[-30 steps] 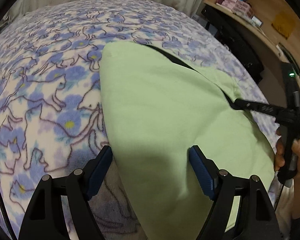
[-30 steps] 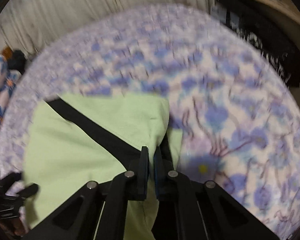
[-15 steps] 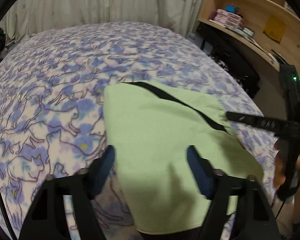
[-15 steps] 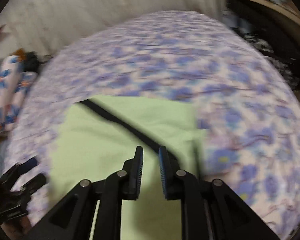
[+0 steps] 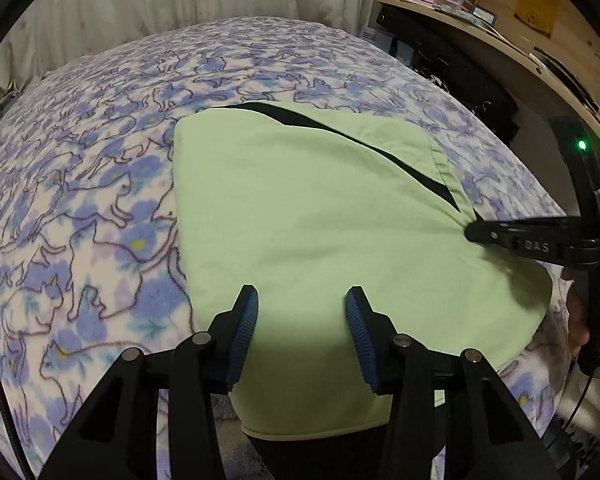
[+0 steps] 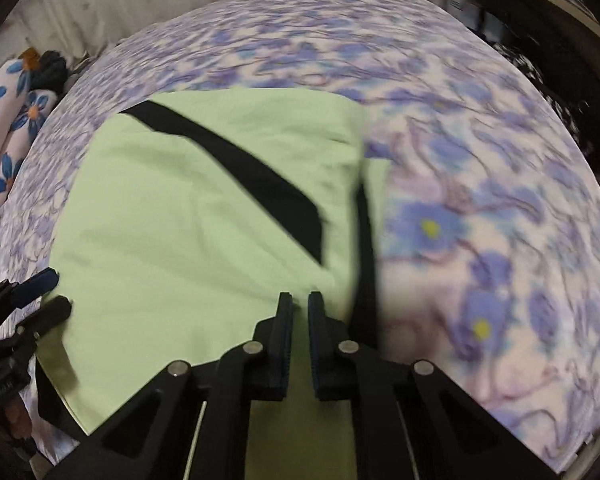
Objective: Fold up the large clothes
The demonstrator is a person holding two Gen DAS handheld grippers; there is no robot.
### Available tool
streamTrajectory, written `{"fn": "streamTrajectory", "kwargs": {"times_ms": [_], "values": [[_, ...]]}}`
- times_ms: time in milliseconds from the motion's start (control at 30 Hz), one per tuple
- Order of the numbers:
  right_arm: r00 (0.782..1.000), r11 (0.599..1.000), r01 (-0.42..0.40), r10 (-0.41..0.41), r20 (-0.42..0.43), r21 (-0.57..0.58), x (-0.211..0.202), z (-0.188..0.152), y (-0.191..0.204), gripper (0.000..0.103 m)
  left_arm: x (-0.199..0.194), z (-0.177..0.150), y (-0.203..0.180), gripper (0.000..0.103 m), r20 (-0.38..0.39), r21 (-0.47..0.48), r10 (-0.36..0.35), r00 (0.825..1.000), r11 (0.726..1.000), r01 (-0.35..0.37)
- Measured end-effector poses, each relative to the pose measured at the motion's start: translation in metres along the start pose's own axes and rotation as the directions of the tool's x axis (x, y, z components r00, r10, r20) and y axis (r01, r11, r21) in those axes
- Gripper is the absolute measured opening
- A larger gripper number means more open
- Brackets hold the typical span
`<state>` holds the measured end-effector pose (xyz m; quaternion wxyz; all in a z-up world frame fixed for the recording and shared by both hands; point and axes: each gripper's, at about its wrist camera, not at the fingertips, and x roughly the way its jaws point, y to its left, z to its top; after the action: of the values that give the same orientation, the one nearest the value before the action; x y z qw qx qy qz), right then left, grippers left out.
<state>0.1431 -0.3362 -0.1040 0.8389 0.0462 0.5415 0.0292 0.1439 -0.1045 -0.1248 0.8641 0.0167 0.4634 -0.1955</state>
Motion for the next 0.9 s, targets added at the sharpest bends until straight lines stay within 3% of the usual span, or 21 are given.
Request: {"fn": "streamTrajectory", "kwargs": {"times_ms": [133,300,633,900], "values": [[1.000,1.000,0.020,-0.020,-0.001,-0.016,-0.006,-0.009,0.004,0.003,-0.001,0.000,0.000,0.046,-0.001,-0.011,0.004,1.000,1.000,-0.004],[1.000,0.999,-0.003,0.003,0.000,0.036,-0.009,-0.011,-0.002,0.004,-0.008,-0.002,-0.004,0.059,-0.012,-0.015,0.002,1.000,1.000,-0.002],[0.999,0.994,-0.050,0.050,-0.002,0.099,-0.023,-0.018,0.003,0.007,-0.035,-0.013,0.002,0.061,-0.006,-0.067,0.001,1.000,0.998,-0.002],[0.996,0.991,-0.087,0.087,0.007,0.100,-0.043,-0.029,0.012,0.007,-0.060,-0.025,0.007,0.071,0.007,-0.102,0.007,1.000,0.995,-0.007]]}}
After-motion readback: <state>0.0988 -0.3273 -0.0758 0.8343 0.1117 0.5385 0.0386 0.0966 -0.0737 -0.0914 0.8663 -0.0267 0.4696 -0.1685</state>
